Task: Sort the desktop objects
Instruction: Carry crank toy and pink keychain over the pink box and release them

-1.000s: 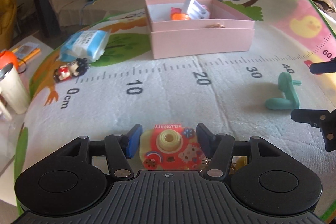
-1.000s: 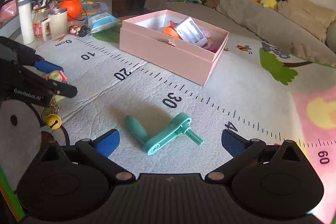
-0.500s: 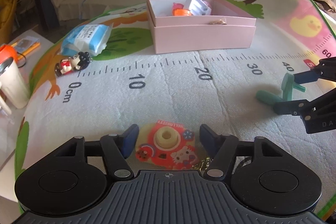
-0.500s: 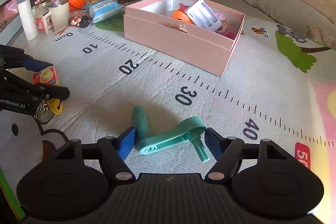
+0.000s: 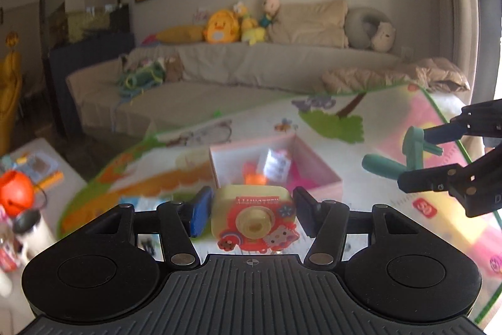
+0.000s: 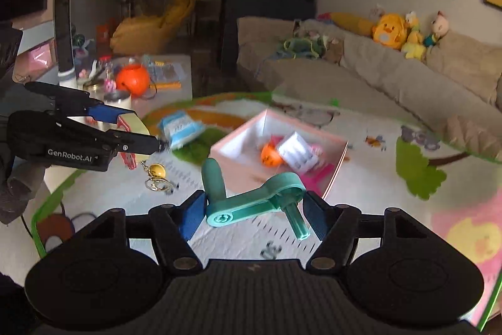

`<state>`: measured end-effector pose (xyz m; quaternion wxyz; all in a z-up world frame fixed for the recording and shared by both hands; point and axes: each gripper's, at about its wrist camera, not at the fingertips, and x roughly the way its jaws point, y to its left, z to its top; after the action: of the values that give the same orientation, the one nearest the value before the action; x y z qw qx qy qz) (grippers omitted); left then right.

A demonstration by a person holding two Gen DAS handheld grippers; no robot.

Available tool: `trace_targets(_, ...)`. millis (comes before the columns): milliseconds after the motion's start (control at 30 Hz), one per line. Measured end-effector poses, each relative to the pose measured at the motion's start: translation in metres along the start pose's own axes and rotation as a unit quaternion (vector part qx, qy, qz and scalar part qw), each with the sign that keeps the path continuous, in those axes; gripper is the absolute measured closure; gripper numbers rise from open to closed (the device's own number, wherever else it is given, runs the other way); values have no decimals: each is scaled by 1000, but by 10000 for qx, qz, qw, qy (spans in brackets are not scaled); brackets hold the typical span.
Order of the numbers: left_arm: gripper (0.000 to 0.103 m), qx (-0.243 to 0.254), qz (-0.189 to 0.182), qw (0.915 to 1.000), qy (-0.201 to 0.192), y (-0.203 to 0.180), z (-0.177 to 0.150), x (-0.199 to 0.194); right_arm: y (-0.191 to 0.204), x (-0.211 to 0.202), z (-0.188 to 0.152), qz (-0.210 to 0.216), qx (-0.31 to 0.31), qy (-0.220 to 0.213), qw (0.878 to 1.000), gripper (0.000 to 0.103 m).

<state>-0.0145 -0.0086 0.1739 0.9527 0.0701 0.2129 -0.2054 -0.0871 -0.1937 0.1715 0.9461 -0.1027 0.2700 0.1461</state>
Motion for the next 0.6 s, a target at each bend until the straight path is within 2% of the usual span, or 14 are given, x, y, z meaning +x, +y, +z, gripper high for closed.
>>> trace_targets(133,42,-78,-124,9999,-88,-1,38,33,-28,3,49,-208,252,-316,9990,35)
trace_targets(233,42,-154,-137,9998,-53,0,52,68,-48,24,68,-181,554,-316,9978,35)
trace_targets(367,41,-453,-221,9987,94,10,66,117,-78,72,84,-28,1131,-178,9934,35)
trace_targets(433,35,-658,-200,9975,173,18,65,130,-89,99,87,74,1335,-15,9910,31)
trace_targets(500,18,-856,-220,9959,205,31,52,126,-101,123,85,27,1649,179,9862,27)
trace_targets(600,7,-816,5,9963,275,45,12,106,-104,141,75,-22,1774,312,9836,27)
